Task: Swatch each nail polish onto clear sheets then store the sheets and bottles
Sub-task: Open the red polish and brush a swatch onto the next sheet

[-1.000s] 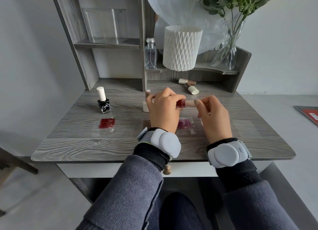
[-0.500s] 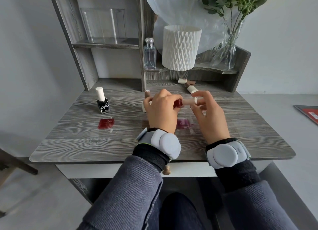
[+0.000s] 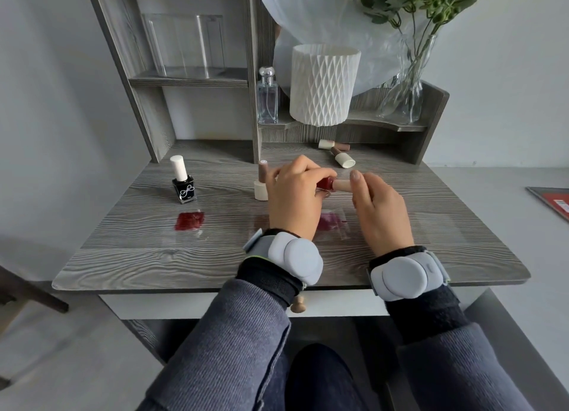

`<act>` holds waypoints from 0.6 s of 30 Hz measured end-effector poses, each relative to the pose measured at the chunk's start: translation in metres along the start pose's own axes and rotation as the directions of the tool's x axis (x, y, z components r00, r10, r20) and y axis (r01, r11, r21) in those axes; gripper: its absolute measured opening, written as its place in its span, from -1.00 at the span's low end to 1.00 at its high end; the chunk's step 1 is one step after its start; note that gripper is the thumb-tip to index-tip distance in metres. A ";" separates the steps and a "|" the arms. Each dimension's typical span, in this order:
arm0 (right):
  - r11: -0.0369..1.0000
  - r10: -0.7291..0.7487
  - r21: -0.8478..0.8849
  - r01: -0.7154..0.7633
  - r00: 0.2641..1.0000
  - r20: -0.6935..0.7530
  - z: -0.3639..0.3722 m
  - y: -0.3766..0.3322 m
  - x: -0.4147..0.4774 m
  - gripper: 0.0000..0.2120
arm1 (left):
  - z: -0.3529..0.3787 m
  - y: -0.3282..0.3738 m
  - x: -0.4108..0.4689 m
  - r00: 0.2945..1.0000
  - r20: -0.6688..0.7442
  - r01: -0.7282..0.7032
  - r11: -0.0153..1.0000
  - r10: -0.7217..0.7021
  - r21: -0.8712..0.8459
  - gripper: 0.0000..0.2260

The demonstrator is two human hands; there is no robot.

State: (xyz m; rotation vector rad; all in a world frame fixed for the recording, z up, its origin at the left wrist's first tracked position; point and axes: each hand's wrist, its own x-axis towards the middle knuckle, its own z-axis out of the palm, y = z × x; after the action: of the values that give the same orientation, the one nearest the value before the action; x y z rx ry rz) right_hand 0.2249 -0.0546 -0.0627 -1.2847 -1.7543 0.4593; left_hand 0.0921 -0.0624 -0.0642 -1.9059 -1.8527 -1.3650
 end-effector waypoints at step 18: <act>0.998 -0.050 -0.042 0.049 0.999 -0.017 0.003 0.007 0.002 -0.82 | 0.002 -0.003 0.000 0.996 0.029 0.078 0.997 -0.079 0.017 -0.75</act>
State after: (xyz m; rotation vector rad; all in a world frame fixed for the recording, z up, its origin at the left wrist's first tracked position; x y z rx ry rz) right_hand 0.2256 -0.0498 -0.0685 -1.2676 -1.7851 0.3831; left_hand 0.0909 -0.0606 -0.0669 -1.8742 -1.9657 -1.3473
